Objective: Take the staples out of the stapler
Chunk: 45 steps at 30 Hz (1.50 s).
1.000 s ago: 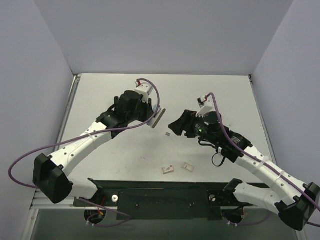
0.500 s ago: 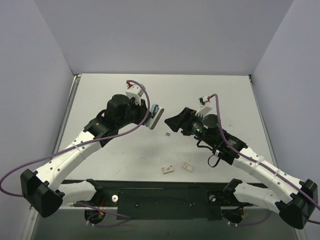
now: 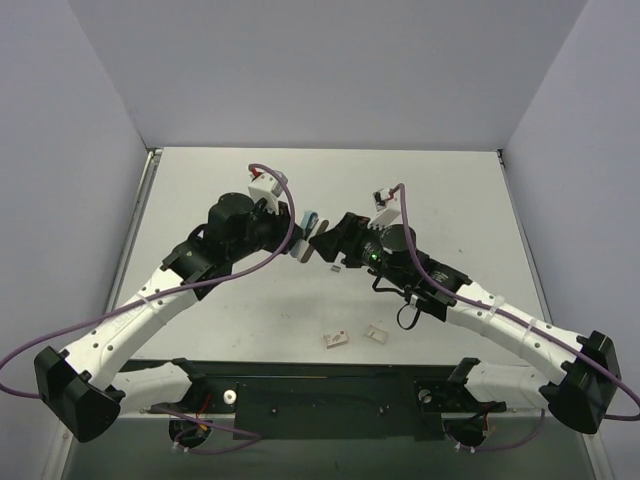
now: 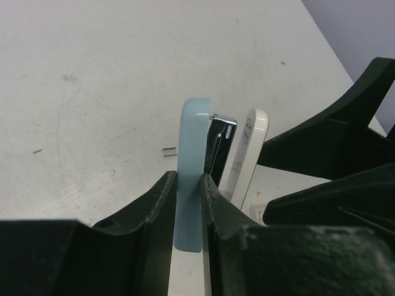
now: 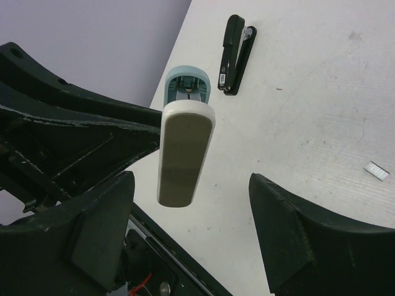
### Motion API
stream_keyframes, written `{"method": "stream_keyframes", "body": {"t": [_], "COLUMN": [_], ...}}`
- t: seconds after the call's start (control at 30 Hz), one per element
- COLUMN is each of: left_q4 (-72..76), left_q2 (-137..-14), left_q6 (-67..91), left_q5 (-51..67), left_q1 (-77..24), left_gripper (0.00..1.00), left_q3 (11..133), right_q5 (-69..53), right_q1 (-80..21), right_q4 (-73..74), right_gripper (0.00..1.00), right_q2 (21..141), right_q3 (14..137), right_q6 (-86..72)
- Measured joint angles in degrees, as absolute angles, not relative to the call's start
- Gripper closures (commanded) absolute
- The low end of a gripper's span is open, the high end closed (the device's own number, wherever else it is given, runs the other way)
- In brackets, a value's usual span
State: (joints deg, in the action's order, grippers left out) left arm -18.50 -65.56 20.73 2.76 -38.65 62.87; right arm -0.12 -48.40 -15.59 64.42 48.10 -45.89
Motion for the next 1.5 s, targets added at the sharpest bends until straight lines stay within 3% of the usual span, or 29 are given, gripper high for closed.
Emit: {"method": "stream_keyframes", "body": {"t": [0.3,0.53,0.73,0.77,0.87,0.97,1.13,1.37,1.43,1.5], "left_q4": [-18.52,-18.52,-18.50,-18.48,-17.76,-15.88,-13.37,-8.64,-7.27,-4.78], "left_q2": [-64.90,-64.07,-63.53,-63.40,-62.94,-61.80,-59.75,-56.86,-55.75,-54.76], "left_q6": [20.73,20.73,20.86,20.91,21.43,22.15,23.18,23.24,23.42,23.86], "left_q5": [3.68,4.80,5.41,5.50,6.11,7.09,10.17,22.00,25.58,28.67], "left_q1": [-38.70,-38.70,-38.70,-38.70,-38.68,-38.65,-38.65,-38.68,-38.68,-38.70], "left_gripper": [1.00,1.00,1.00,1.00,1.00,0.93,0.72,0.51,0.43,0.28], "left_q3": [62.87,62.87,62.87,62.85,62.17,60.84,59.31,57.84,57.32,56.80], "right_q5": [0.89,0.95,2.22,2.46,3.27,3.53,3.05,2.24,2.15,2.07], "right_q1": [-48.64,-48.95,-49.87,-50.00,-50.30,-50.50,-50.83,-49.30,-48.27,-47.55], "right_q4": [-17.52,-18.24,-19.31,-19.49,-19.68,-19.07,-17.39,-12.67,-10.37,-7.62], "right_gripper": [0.33,0.49,0.68,0.80,0.93,1.00,1.00,1.00,1.00,1.00], "right_q2": [66.46,68.31,68.27,68.27,67.79,66.83,64.16,55.31,52.27,48.69], "right_q3": [51.07,51.29,51.57,51.57,51.55,51.55,51.55,50.13,49.84,49.65], "right_q6": [-45.01,-44.95,-44.88,-45.01,-44.75,-44.51,-43.35,-40.05,-38.52,-36.69]}}
